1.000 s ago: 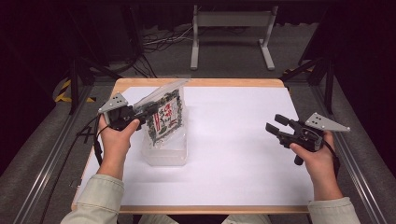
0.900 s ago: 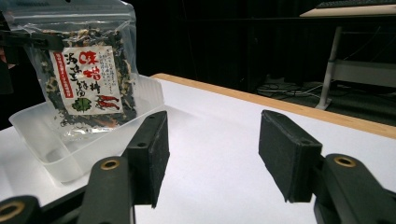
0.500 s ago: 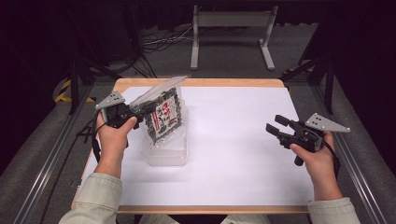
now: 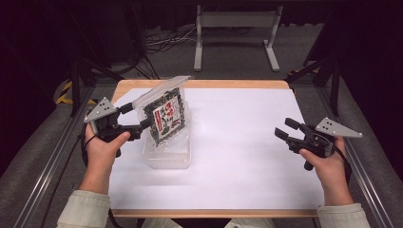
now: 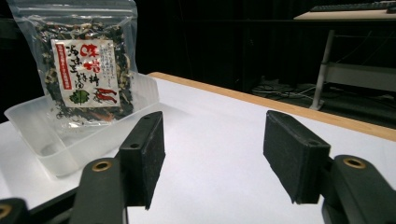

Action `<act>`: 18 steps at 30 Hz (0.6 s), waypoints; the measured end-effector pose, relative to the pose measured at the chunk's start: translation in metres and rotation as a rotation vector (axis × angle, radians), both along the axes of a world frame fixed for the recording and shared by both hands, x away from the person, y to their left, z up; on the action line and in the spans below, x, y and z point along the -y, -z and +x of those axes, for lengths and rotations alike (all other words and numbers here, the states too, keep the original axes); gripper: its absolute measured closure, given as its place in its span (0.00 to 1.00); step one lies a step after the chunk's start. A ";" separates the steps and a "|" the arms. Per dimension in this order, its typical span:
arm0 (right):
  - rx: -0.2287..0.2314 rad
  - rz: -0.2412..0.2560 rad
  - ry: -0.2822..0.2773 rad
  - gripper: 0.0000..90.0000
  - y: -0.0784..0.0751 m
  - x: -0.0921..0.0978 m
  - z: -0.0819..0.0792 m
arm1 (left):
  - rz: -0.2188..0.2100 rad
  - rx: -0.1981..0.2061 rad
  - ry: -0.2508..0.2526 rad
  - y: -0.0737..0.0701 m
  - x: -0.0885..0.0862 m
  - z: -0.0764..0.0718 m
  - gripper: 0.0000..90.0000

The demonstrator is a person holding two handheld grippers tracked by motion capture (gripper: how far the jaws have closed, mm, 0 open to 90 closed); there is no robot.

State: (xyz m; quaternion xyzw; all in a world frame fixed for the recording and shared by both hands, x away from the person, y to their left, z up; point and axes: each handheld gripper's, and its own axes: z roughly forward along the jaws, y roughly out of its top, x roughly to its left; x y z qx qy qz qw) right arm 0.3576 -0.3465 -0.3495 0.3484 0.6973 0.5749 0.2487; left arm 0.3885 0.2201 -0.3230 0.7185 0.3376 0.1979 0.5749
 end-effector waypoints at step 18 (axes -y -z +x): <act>-0.028 -0.019 0.054 0.41 0.028 0.031 -0.021 | 0.053 0.007 0.004 0.039 -0.049 -0.062 0.09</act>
